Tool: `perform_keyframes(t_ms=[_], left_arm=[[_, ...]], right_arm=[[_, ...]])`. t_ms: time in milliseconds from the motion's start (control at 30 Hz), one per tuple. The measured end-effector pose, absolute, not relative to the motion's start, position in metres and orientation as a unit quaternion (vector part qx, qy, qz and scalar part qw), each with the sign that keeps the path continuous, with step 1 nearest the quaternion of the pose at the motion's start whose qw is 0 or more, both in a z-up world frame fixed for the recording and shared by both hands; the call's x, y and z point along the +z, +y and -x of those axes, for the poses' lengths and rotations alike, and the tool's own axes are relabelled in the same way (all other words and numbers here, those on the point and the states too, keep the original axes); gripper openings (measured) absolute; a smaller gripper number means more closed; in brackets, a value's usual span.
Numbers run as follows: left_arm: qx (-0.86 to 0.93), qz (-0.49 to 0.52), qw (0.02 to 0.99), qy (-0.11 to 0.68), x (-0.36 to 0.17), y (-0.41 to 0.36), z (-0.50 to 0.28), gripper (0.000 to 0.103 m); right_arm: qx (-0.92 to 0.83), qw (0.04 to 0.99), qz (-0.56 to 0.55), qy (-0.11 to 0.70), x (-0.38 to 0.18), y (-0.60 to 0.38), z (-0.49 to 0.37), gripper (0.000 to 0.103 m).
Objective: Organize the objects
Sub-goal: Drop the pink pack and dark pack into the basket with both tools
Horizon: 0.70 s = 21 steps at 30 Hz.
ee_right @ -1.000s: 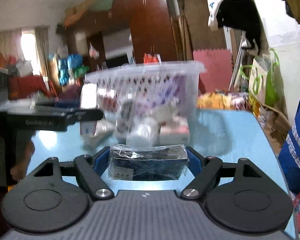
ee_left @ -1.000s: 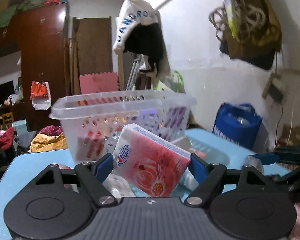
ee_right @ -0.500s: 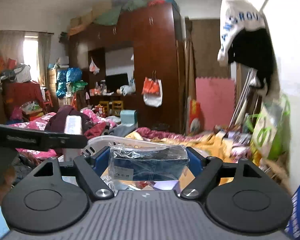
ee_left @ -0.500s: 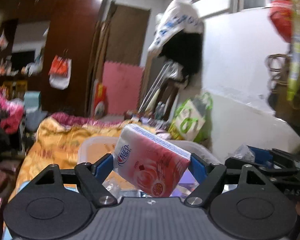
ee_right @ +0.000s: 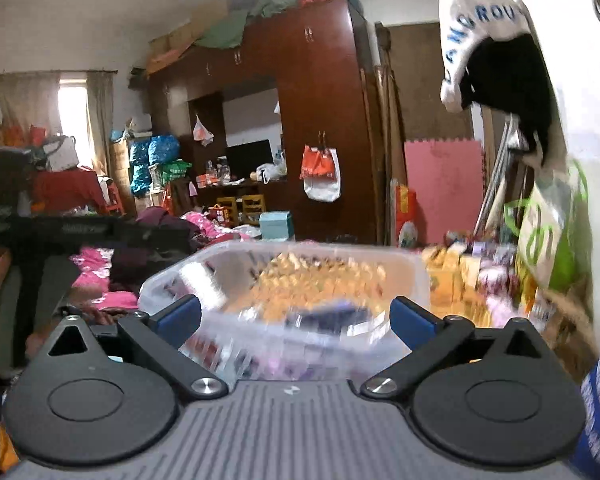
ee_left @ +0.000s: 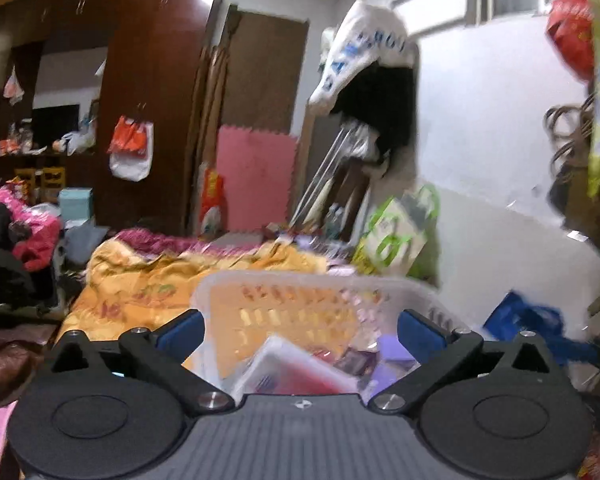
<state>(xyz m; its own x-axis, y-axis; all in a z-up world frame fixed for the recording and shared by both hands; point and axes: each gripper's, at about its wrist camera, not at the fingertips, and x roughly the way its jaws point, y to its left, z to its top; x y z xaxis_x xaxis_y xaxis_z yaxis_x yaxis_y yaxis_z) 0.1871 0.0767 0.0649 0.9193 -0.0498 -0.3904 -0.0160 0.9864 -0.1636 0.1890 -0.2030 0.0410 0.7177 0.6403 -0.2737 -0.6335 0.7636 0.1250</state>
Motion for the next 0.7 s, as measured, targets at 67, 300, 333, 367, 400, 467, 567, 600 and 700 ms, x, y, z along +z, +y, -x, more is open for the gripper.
perform_keyframes(t_ms=[67, 300, 333, 367, 400, 467, 567, 600, 700], left_arm=[[0.005, 0.089, 0.973, 0.212, 0.062, 0.078, -0.197, 0.103], [0.001, 0.063, 0.984, 0.169, 0.026, 0.091, -0.116, 0.103], [0.01, 0.06, 0.981, 0.185, 0.016, 0.095, -0.112, 0.103], [0.023, 0.063, 0.977, 0.2, 0.005, 0.101, -0.111, 0.103], [0.03, 0.067, 0.973, 0.217, -0.006, 0.107, -0.113, 0.103], [0.036, 0.081, 0.966, 0.243, -0.021, 0.12, -0.124, 0.097], [0.038, 0.098, 0.954, 0.279, -0.033, 0.131, -0.141, 0.095], [0.042, 0.094, 0.953, 0.285, -0.035, 0.131, -0.143, 0.094], [0.056, 0.076, 0.952, 0.291, -0.037, 0.127, -0.145, 0.094]], right_arm=[[0.361, 0.918, -0.025, 0.164, 0.034, -0.209, -0.188, 0.103], [0.333, 0.922, 0.006, 0.197, -0.002, -0.225, -0.186, 0.103], [0.325, 0.921, 0.014, 0.214, -0.009, -0.224, -0.191, 0.103], [0.316, 0.919, 0.021, 0.234, -0.016, -0.221, -0.198, 0.101], [0.31, 0.918, 0.025, 0.248, -0.022, -0.219, -0.204, 0.098], [0.306, 0.913, 0.022, 0.268, -0.032, -0.21, -0.214, 0.086], [0.307, 0.905, 0.028, 0.293, -0.039, -0.195, -0.227, 0.081], [0.308, 0.905, 0.022, 0.293, -0.042, -0.194, -0.228, 0.081], [0.318, 0.899, 0.008, 0.302, -0.043, -0.188, -0.234, 0.081]])
